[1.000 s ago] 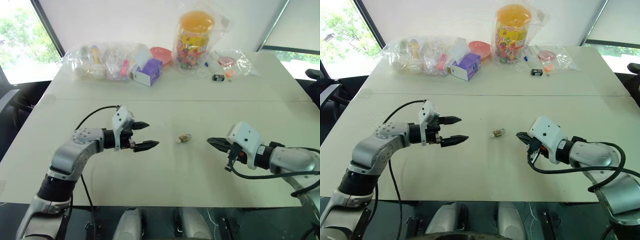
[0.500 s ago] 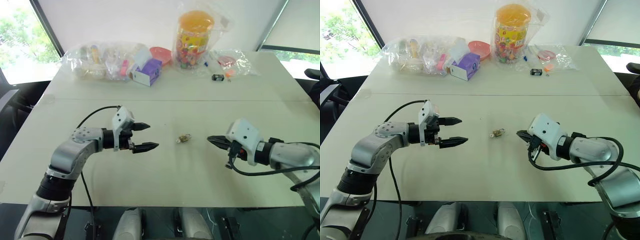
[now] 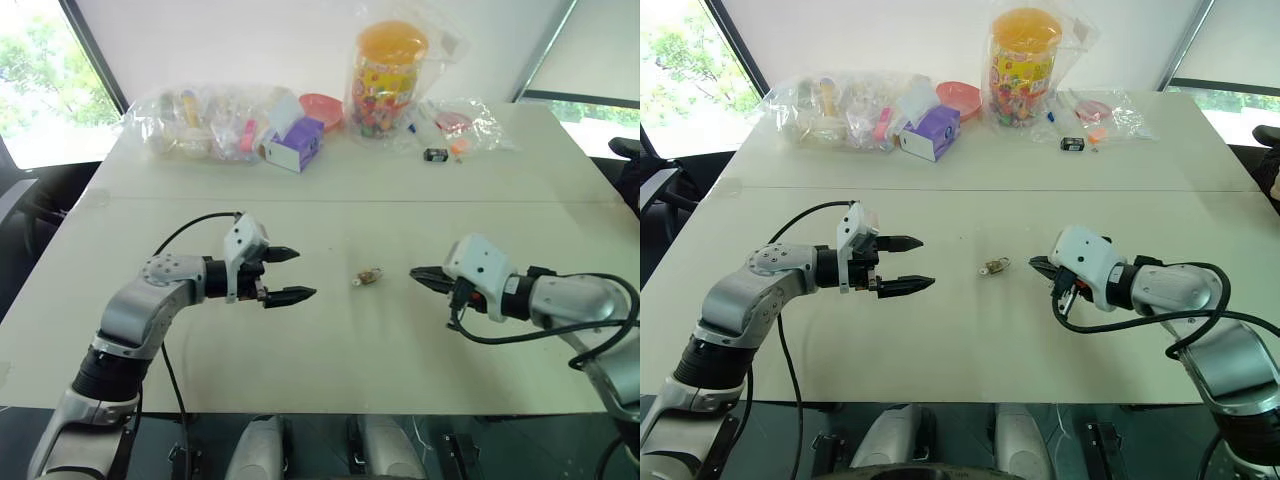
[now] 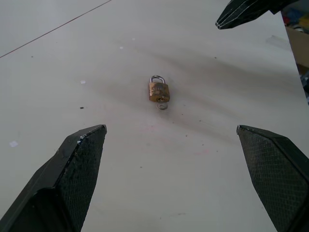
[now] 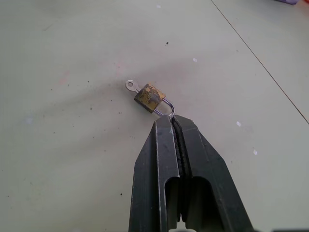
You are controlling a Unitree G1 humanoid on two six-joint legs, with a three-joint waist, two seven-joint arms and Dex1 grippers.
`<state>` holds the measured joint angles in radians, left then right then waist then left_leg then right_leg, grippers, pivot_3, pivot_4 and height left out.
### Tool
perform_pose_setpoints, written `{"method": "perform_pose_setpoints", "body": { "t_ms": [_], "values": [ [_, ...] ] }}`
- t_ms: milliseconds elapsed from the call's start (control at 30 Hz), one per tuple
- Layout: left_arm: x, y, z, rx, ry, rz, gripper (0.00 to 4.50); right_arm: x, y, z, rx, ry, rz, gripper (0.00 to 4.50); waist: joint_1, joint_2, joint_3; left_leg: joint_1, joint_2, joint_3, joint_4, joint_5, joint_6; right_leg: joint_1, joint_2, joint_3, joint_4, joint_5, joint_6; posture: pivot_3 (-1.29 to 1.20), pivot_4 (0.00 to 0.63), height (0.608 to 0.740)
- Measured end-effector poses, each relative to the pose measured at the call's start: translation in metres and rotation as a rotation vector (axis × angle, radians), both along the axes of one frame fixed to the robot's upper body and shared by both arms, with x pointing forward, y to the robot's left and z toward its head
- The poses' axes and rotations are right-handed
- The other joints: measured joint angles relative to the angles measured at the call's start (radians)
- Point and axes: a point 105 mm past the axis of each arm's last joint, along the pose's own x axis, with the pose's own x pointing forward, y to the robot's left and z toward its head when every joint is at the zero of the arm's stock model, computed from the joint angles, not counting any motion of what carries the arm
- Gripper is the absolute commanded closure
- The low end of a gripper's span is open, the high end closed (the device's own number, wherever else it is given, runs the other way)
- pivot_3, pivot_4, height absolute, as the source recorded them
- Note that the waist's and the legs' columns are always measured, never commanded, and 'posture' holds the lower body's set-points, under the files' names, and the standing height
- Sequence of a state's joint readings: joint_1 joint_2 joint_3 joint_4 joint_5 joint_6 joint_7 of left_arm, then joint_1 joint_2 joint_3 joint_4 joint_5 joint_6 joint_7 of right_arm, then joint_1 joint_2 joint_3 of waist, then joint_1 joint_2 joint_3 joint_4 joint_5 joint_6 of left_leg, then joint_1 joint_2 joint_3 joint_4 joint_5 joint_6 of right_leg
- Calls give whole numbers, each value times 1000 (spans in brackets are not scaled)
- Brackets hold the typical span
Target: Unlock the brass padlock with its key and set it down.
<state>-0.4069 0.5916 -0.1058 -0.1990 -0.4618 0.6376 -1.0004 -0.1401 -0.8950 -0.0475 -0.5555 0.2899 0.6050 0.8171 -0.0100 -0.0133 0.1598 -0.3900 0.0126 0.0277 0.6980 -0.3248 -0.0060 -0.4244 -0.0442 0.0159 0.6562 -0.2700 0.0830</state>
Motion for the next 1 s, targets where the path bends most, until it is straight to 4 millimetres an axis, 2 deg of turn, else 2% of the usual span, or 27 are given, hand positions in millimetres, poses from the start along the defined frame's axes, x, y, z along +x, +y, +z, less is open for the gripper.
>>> {"method": "perform_pose_setpoints", "body": {
  "t_ms": [67, 133, 267, 333, 467, 533, 667, 767, 1000],
  "values": [
    [0, 0, 0, 2, -1, 0, 0, 5, -1, -2, -28, 2, 18, 3968, 0, 0, 0, 0, 0, 0, 0, 0, 0, 0, 0, 0, 0, 0, 0, 0, 150, 735],
    [0, -1, -1, 5, -5, -5, 0, 11, -2, -2, -53, 2, 36, 3222, 0, 0, 0, 0, 0, 0, 0, 0, 0, 0, 0, 0, 0, 0, 0, 0, 150, 735],
    [-2, -5, -3, 19, -12, -23, 0, 21, 3, -5, -78, 15, 98, 941, -1, 0, 0, 0, 0, 0, 0, 0, 0, 0, 0, 0, 0, 0, 0, 0, 150, 735],
    [-2, -6, -3, 23, -22, -31, 0, 30, 6, -10, -84, 37, 141, 41, -1, 0, 0, 0, 0, 0, 0, 0, 0, 0, 0, 0, 0, 0, 0, 0, 150, 735],
    [-3, -6, -4, 30, -26, -32, 0, 38, 14, -24, -49, 117, 214, 41, -1, 0, 0, 0, 0, 0, 0, 0, 0, 0, 0, 0, 0, 0, 0, 0, 150, 735],
    [-3, -6, -5, 36, -29, -32, 0, 47, 20, -27, -24, 133, 245, 41, -2, 0, 0, 0, 0, 1, 1, 0, 0, 0, 0, 0, 0, 0, 0, 0, 150, 735],
    [-4, -6, -5, 40, -34, -30, 0, 69, 19, -33, -14, 154, 242, 41, 0, 0, 0, 0, 0, 1, 1, 0, 0, 0, -1, 0, 0, 0, 0, 0, 150, 735],
    [-4, -5, -5, 42, -36, -26, 0, 77, 19, -40, -14, 181, 250, 41, -2, 0, 0, 0, 0, 1, 1, 0, 0, 0, -1, 0, 0, 0, 0, 0, 150, 735],
    [-6, -5, -4, 50, -48, -25, 0, 82, 21, -59, -35, 230, 284, 41, -3, 0, 0, 0, 0, 1, 0, 0, 0, 0, -1, 0, 1, 0, 0, 0, 150, 735]
  ]
}}
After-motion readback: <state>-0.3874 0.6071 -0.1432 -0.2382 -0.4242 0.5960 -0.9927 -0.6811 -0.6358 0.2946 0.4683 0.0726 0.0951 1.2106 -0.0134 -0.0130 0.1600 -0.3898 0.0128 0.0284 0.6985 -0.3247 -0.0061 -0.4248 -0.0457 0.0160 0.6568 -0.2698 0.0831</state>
